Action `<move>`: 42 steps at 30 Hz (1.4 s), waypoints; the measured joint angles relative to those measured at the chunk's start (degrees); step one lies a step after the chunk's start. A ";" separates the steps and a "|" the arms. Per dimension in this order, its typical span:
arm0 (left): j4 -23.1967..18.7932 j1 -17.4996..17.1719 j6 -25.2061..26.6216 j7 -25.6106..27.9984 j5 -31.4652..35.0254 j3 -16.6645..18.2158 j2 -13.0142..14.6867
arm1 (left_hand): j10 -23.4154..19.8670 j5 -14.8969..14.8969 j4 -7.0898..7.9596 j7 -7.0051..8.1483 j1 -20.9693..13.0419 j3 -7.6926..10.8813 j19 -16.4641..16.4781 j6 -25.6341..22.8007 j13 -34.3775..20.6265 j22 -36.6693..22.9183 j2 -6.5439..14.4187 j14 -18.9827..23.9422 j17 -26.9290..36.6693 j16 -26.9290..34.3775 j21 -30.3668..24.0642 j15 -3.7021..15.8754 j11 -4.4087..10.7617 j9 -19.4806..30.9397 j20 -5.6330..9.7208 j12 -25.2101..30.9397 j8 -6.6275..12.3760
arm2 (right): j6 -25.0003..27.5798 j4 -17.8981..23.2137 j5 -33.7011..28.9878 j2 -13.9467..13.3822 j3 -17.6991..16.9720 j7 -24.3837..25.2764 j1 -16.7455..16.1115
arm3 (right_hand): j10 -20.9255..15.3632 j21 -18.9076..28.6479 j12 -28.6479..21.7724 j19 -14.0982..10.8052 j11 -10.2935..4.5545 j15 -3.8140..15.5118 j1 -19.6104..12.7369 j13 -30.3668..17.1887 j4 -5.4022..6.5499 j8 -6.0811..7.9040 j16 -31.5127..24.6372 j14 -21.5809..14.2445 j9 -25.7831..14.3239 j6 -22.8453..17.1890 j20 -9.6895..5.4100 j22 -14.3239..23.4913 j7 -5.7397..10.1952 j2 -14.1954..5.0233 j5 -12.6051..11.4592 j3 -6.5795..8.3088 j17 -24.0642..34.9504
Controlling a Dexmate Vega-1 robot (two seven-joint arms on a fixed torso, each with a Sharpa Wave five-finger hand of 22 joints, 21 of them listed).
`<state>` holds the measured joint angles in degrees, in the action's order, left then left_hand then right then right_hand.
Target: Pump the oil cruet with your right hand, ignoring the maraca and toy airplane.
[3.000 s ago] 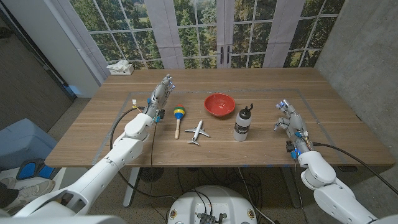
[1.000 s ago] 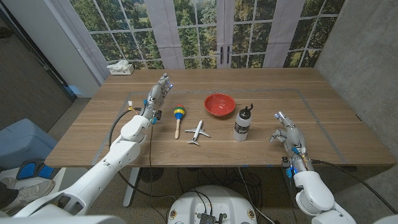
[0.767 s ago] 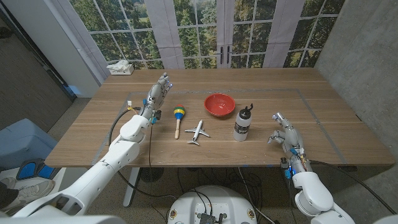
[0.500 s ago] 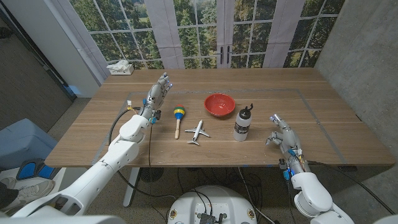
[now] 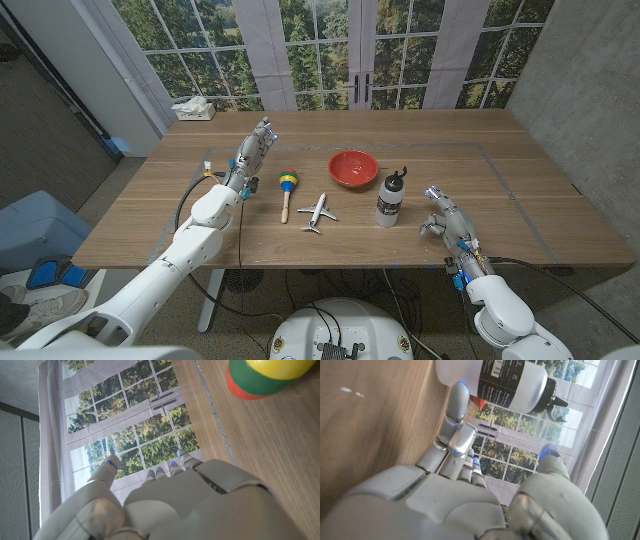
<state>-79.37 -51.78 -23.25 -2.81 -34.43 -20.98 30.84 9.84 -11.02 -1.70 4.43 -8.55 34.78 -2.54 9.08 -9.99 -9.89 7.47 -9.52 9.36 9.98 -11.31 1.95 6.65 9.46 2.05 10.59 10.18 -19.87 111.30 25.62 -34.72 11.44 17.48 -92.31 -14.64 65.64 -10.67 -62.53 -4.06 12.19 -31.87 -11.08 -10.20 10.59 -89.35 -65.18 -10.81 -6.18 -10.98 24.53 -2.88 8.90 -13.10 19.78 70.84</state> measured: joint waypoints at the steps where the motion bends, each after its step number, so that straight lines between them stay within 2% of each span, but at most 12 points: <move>1: 0.00 0.00 0.02 -0.02 0.00 0.00 0.00 | 0.00 0.00 0.00 0.11 0.00 0.00 0.00 -0.11 0.00 0.00 0.00 0.00 0.00 0.00 0.00 0.00 0.00 0.00 0.00 0.00 0.04 | 0.00 0.09 0.00 -0.10 0.12 0.00 0.04 | -0.42 0.00 -0.15 -0.32 0.40 0.00 -0.70 0.00 0.00 0.00 0.00 0.00 -0.11 0.08 -0.32 -0.25 -0.08 -0.05 -0.24 0.00 0.00; 7: -0.20 0.09 0.05 -0.13 -0.01 0.05 0.15 | 0.00 0.00 -0.18 0.19 0.00 -0.19 0.32 -0.19 0.00 0.00 0.00 0.00 0.00 0.00 0.00 0.00 0.00 0.00 -0.32 0.00 0.22 | 1.01 0.35 0.40 -0.36 0.71 0.06 0.28 | -1.19 0.27 -0.58 -1.33 1.18 -0.01 -2.77 0.00 0.00 0.23 0.00 -0.66 -0.27 -0.14 -0.48 -0.61 -0.30 -0.54 -0.71 0.00 -0.29; 10: -0.27 0.11 0.05 -0.17 -0.01 0.06 0.19 | 0.00 0.00 -0.23 0.18 0.00 -0.24 0.32 -0.19 0.00 0.00 0.00 0.00 0.00 0.00 0.00 0.00 0.00 0.00 -0.31 0.00 0.22 | 1.61 0.72 0.11 -0.68 1.14 0.29 0.50 | -0.55 0.27 -0.58 -1.26 0.54 -0.01 -3.53 0.01 0.00 0.23 0.00 -0.66 -0.27 -0.14 -0.52 -0.47 -0.30 0.19 -1.11 0.00 -0.29; 11: -0.29 0.11 0.05 -0.17 -0.01 0.06 0.20 | 0.00 0.00 -0.23 0.18 0.00 -0.24 0.31 -0.19 0.00 0.00 0.00 0.00 0.00 0.00 0.00 0.00 0.00 0.00 -0.32 0.00 0.22 | 1.87 0.83 -0.03 -0.77 1.23 0.37 0.56 | -0.27 0.27 -0.52 -0.73 0.27 -0.01 -4.01 0.00 0.00 0.23 0.00 -0.66 -0.27 -0.10 -0.77 -0.47 -0.26 -0.27 -1.32 0.00 -0.29; 15: -0.44 0.11 0.05 -0.18 -0.01 0.08 0.26 | 0.00 -0.01 -0.23 0.18 0.00 -0.24 0.36 -0.18 0.00 0.00 0.00 0.00 0.00 0.00 0.00 0.00 0.00 0.00 -0.26 0.00 0.22 | 2.82 1.33 -0.48 -1.32 1.80 0.55 0.94 | 1.12 0.27 -0.13 1.07 -0.67 -0.04 -5.33 0.01 0.20 0.23 0.03 -0.63 -0.26 1.58 0.25 -0.52 0.79 0.96 -1.68 -0.19 -0.29; 19: -0.63 0.07 0.05 -0.18 -0.01 0.14 0.34 | 0.00 -0.01 -0.46 0.18 0.00 -0.01 0.54 -0.18 0.00 0.00 0.00 0.00 0.00 0.00 0.00 0.00 0.00 0.00 -0.09 0.00 0.22 | 3.72 1.59 -0.78 -1.77 2.34 0.59 1.38 | 2.61 0.00 0.09 2.08 -1.39 -0.22 -6.15 0.01 0.33 0.23 0.67 1.25 -0.26 2.67 0.85 -0.77 1.88 1.79 -2.04 -0.64 -0.29; 26: -1.10 -0.26 0.07 -0.14 -0.01 0.31 0.61 | 0.00 -0.04 -0.46 0.18 0.00 0.00 0.88 -0.18 0.00 0.00 0.00 0.00 0.00 0.00 0.00 0.00 0.00 0.00 -0.21 0.00 0.22 | 4.87 1.76 -1.40 -2.31 3.31 0.47 2.22 | 3.01 0.48 -0.03 2.06 -1.17 -1.13 -7.58 0.02 0.56 0.23 0.85 2.96 -0.53 3.06 0.84 -0.88 2.27 1.27 -2.63 -1.36 -0.28; 32: -1.40 -0.52 0.29 0.08 -0.04 0.46 0.84 | 0.00 -0.04 -0.70 -0.04 0.00 -0.24 2.61 -0.40 0.00 0.00 0.00 0.00 0.00 0.00 -0.56 0.00 0.00 0.00 -0.34 0.00 0.22 | 5.00 1.51 -1.69 -2.70 4.85 -0.11 3.70 | 2.41 1.00 -0.50 0.83 -1.27 -1.13 -8.19 0.01 0.80 0.23 0.85 2.95 -0.53 3.18 0.16 -1.42 2.14 0.67 -3.08 -1.60 -0.28; 33: -1.44 -0.56 0.29 0.08 -0.04 0.49 0.86 | 0.00 -0.04 -0.70 0.09 0.00 -0.24 2.90 -0.53 0.00 0.00 0.00 0.00 0.00 0.00 -0.56 0.00 -0.01 0.00 -0.19 0.00 0.22 | 5.01 1.51 -1.75 -2.70 4.85 -0.17 3.70 | 1.95 1.23 -0.66 0.34 -1.12 -1.12 -8.90 0.02 0.80 0.23 0.85 2.94 -0.53 3.27 0.00 -1.40 2.05 -0.02 -3.08 -1.60 -0.28; 34: -1.47 -0.59 0.29 0.08 -0.04 0.51 0.88 | 0.00 -0.04 -0.70 0.18 0.00 -0.24 3.10 -0.63 0.00 0.00 0.00 0.00 0.00 0.00 -0.78 0.00 -0.01 0.00 -0.23 0.00 0.22 | 5.00 1.51 -1.80 -2.70 4.85 -0.26 3.70 | 1.57 1.53 -0.81 -0.24 -1.02 -1.12 -9.28 0.02 0.80 0.23 0.85 2.91 -0.53 3.46 -0.20 -1.34 1.87 0.40 -3.08 -1.60 -0.28; 35: -1.48 -0.61 0.29 0.08 -0.04 0.53 0.90 | 0.00 -0.04 -0.87 0.28 0.00 -0.41 3.19 -0.72 0.00 0.00 0.00 0.00 0.00 0.00 -0.78 0.00 -0.01 0.00 -0.31 0.00 0.22 | 5.00 1.51 -1.81 -2.70 4.85 -0.27 3.70 | 1.06 1.77 -0.81 -0.44 -0.90 -0.87 -9.68 0.02 0.80 0.23 0.85 2.38 -0.53 3.46 -0.39 -1.29 1.87 0.76 -3.08 -1.60 -0.28; 42: -1.53 -0.68 0.33 0.14 -0.17 0.59 1.01 | 0.00 -0.04 -0.94 0.28 0.00 -0.48 3.80 -0.72 0.00 0.00 0.00 0.00 0.00 0.00 -0.78 0.00 0.00 0.00 -0.31 0.00 0.22 | 4.61 1.05 -2.48 -2.72 6.53 -0.32 5.15 | -0.32 2.55 -1.23 -1.86 -0.35 0.10 -10.93 0.02 0.80 0.31 0.48 -0.17 -0.53 3.89 -1.00 -1.38 1.39 -0.42 -3.50 -1.60 -0.28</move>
<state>-80.91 -52.46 -22.92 -2.67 -34.61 -20.39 31.84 9.85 -11.06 -2.64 4.71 -8.55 34.30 1.26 8.36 -9.98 -9.89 7.48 -9.52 9.36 9.98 -12.09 1.95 6.64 9.46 1.74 10.59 10.40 -15.25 112.34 23.14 -37.45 17.97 17.16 -87.16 -14.96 68.19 -11.89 -64.39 -4.41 12.28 -42.80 -11.06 -9.41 10.90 -88.87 -65.35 -11.34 -2.29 -11.99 23.14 -1.48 8.48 -16.59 18.18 70.56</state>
